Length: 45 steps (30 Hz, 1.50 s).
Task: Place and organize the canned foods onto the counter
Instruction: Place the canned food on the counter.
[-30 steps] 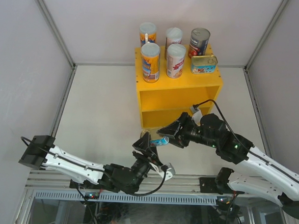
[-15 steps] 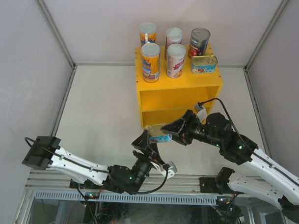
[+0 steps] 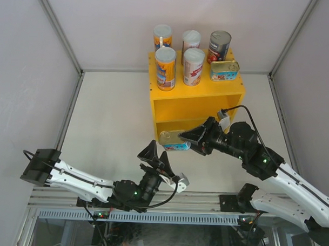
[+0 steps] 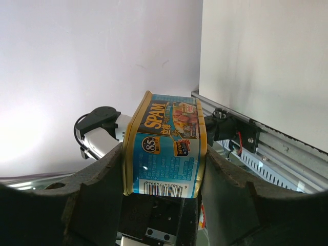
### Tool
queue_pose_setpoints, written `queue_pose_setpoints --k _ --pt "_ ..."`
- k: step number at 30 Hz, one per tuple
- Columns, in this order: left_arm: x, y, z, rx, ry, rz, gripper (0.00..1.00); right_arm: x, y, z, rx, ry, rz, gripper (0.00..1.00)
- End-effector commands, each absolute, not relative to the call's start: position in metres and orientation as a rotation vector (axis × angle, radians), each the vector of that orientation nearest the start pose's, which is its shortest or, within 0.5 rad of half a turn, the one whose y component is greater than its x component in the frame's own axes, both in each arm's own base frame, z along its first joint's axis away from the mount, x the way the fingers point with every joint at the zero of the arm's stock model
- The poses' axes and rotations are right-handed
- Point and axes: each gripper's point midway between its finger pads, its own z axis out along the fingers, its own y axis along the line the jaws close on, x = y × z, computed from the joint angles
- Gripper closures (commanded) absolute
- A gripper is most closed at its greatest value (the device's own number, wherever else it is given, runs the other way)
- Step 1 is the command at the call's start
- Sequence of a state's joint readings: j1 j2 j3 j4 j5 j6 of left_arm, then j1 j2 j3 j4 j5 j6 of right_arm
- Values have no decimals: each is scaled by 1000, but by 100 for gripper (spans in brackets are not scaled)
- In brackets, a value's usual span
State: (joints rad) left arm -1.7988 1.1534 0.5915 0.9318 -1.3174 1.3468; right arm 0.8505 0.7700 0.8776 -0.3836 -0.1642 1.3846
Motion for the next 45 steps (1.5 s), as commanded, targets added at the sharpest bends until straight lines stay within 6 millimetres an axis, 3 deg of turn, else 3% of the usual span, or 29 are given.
queue_pose_setpoints --k 1,12,21,35,45 --pt "124 -251 299 931 1153 380 25 148 265 372 406 1957 1742 100" --pt "126 -239 296 920 1176 371 25 156 261 392 393 1878 1764 100" --pt "129 -220 299 863 1232 350 25 163 247 412 384 1823 1747 100" --pt "133 -203 315 746 1311 265 25 189 194 443 436 1691 1672 100" --pt "135 -189 322 683 1354 223 25 216 161 449 493 1645 1634 100"
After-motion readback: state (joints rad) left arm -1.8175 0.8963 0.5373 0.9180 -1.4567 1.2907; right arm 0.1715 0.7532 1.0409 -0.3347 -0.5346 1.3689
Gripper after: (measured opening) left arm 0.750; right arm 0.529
